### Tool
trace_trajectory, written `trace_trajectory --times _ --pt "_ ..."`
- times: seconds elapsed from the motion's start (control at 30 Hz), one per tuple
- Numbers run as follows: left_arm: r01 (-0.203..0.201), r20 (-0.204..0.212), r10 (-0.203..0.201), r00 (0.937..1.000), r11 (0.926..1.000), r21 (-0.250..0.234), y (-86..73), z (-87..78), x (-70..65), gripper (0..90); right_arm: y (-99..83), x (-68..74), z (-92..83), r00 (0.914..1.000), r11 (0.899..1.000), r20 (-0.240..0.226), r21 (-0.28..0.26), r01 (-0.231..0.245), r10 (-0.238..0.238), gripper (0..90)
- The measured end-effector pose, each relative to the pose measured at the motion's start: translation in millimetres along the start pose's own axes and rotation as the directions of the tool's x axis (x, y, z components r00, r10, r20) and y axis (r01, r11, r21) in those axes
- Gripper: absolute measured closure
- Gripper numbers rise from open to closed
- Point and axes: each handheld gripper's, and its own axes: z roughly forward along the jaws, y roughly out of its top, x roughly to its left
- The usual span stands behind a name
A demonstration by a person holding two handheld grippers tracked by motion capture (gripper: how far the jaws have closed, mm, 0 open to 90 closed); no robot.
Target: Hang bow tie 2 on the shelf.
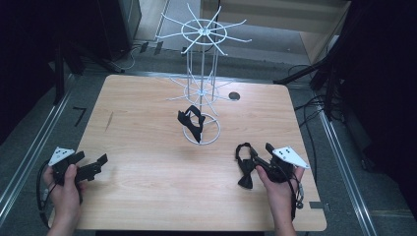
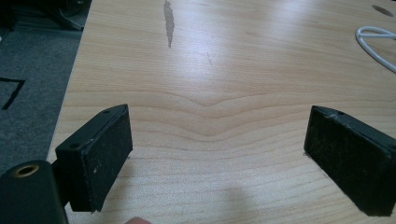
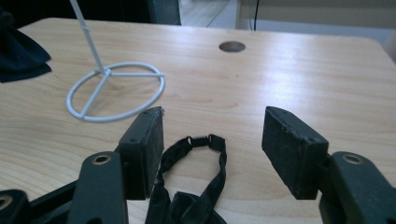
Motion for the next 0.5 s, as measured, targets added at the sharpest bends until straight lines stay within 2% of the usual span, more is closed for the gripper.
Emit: trace_trajectory --times 0.27,0.4,0.5 --pt "0.000 0.000 0.000 1.0000 1.0000 0.000 0.0 0.0 0.0 8.2 -6.4 -4.6 9.6 0.9996 0.999 -0.003 0.047 -0.027 0.028 42.9" --pt "0.001 0.000 -0.001 1.0000 1.0000 0.000 0.0 0.1 0.0 8.2 -11.4 -7.0 16.3 0.9982 0.994 -0.002 0.095 -0.060 0.061 50.0" --pt "0.001 0.000 -0.001 1.0000 1.0000 0.000 0.0 0.1 0.0 8.2 -13.9 -8.0 19.3 0.9978 0.990 0.005 0.123 -0.065 0.065 55.0"
